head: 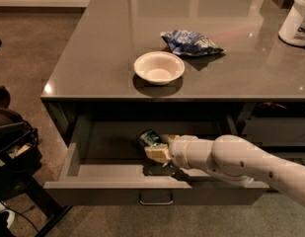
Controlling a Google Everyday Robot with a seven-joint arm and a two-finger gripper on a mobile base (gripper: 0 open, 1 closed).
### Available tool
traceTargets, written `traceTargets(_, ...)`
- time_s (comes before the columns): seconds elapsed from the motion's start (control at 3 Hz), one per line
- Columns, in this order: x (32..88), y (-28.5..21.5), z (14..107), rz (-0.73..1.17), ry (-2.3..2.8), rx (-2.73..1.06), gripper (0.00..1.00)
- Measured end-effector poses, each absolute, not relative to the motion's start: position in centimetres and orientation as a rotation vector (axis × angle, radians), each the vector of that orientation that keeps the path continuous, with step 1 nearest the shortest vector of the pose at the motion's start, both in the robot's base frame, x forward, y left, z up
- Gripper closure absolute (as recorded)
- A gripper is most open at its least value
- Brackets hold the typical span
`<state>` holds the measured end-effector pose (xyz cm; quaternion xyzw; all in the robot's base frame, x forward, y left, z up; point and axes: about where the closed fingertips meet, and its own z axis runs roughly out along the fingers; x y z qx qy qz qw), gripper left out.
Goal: Place green can into top drawer
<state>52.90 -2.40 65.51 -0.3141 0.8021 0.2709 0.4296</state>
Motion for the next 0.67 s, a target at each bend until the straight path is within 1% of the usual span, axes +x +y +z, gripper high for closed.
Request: traceTargets(0.67,52.90,-2.39,65.51,0.676,2.002,-0.784,0.12)
